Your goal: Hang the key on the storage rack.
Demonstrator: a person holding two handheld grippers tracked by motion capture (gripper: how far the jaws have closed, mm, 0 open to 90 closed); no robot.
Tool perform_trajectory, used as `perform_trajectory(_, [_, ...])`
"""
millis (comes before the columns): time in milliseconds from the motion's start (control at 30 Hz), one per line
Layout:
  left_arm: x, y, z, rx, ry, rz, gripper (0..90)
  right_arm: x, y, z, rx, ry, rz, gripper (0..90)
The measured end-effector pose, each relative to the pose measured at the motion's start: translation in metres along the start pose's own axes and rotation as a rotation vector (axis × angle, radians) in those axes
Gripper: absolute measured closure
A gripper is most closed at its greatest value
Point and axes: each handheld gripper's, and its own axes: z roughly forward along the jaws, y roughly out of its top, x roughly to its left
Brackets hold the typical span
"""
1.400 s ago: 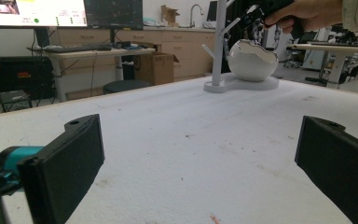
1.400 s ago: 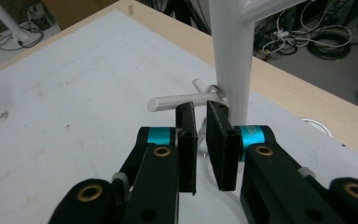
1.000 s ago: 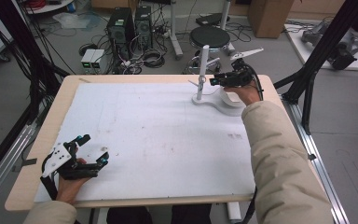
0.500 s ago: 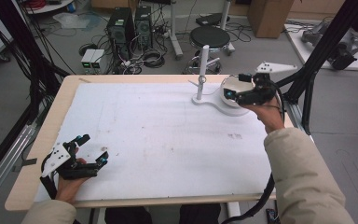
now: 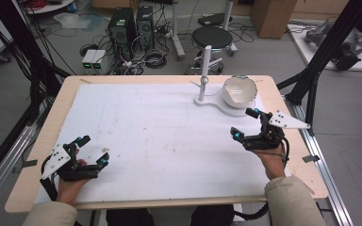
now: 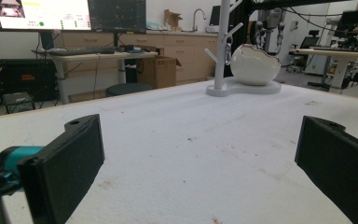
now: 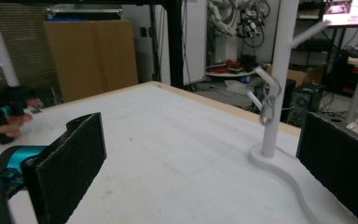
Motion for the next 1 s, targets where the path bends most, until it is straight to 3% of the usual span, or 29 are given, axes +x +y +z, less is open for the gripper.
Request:
perform_trajectory(233, [0.000, 0.000, 0.001, 0.005, 0.002, 0.002, 1.7, -0.003, -0.046, -0.005, -0.003, -0.024, 0.033, 0.4])
perform_trajectory(400, [-0.001, 0.000, 0.000, 0.005, 0.005, 0.008, 1.7, -0.004, -0.065, -0.008, -0.030, -0.029, 0.046, 0.4])
perform_trajectory(533, [-0.001, 0.000, 0.000, 0.005, 0.013, 0.005, 1.7, -0.003, -0.076, -0.011, -0.032, -0.031, 0.029, 0.4])
perform_trajectory(633, [-0.001, 0.000, 0.001, 0.006, 0.019, 0.004, 1.7, -0.003, -0.086, -0.013, -0.033, -0.034, 0.048, 0.4])
perform_trajectory(833, [-0.001, 0.000, 0.001, 0.006, 0.020, 0.005, 1.7, -0.004, -0.088, -0.016, -0.066, -0.036, 0.073, 0.5])
perform_trajectory(1000, [-0.003, 0.000, -0.001, -0.012, 0.024, 0.013, 1.8, -0.001, -0.088, -0.015, -0.056, -0.048, 0.035, 0.5])
